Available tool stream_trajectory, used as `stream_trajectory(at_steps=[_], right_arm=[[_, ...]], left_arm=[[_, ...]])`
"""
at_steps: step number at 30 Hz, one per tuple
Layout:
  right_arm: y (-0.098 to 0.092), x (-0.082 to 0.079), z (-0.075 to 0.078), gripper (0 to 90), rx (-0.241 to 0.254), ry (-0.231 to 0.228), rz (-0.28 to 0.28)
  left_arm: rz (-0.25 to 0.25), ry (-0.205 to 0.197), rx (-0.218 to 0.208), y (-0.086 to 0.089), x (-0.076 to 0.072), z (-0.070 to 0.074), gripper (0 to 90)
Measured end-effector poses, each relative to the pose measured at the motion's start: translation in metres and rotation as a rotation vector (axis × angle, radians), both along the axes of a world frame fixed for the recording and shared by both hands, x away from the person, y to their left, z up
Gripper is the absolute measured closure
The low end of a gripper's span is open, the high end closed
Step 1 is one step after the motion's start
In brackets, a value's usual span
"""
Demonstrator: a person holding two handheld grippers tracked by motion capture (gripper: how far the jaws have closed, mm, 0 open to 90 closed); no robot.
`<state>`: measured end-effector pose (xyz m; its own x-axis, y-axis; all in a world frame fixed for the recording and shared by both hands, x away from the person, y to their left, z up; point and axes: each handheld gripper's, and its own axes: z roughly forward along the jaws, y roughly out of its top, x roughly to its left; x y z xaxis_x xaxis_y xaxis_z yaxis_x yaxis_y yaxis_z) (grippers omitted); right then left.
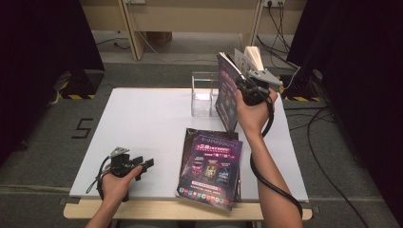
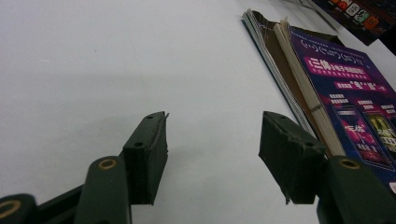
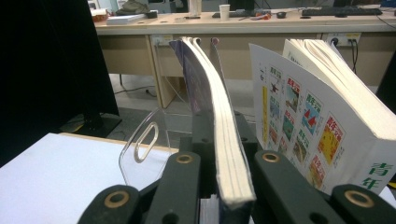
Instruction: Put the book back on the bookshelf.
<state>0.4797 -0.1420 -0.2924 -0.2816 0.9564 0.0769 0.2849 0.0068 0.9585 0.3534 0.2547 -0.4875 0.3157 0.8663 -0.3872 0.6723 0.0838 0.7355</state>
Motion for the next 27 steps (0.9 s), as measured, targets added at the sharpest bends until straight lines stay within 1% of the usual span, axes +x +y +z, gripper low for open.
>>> stream_trajectory(at_steps=[7,10,12,18,27], right_arm=[[0.001,0.003,0.000,84.3,0.007,-0.005,-0.009],[0.001,0.004,0.000,84.4,0.017,-0.007,-0.008],[0.002,0.005,0.001,84.3,0.011,-0.010,-0.008],[0.006,0.007,0.001,84.3,0.015,-0.012,-0.006],[0.008,0.012,0.000,84.3,0.023,-0.014,-0.018]], left_arm=[[-0.004,-0.002,0.003,0.000,0.000,0.000,41.2],[0.000,-0.004,0.002,0.001,-0.001,0.000,41.1],[0.003,-0.004,0.002,0.002,-0.001,0.000,41.2],[0.007,-0.006,-0.002,0.002,-0.002,0.001,41.2],[0.008,-0.005,0.000,0.004,-0.004,0.001,41.2]])
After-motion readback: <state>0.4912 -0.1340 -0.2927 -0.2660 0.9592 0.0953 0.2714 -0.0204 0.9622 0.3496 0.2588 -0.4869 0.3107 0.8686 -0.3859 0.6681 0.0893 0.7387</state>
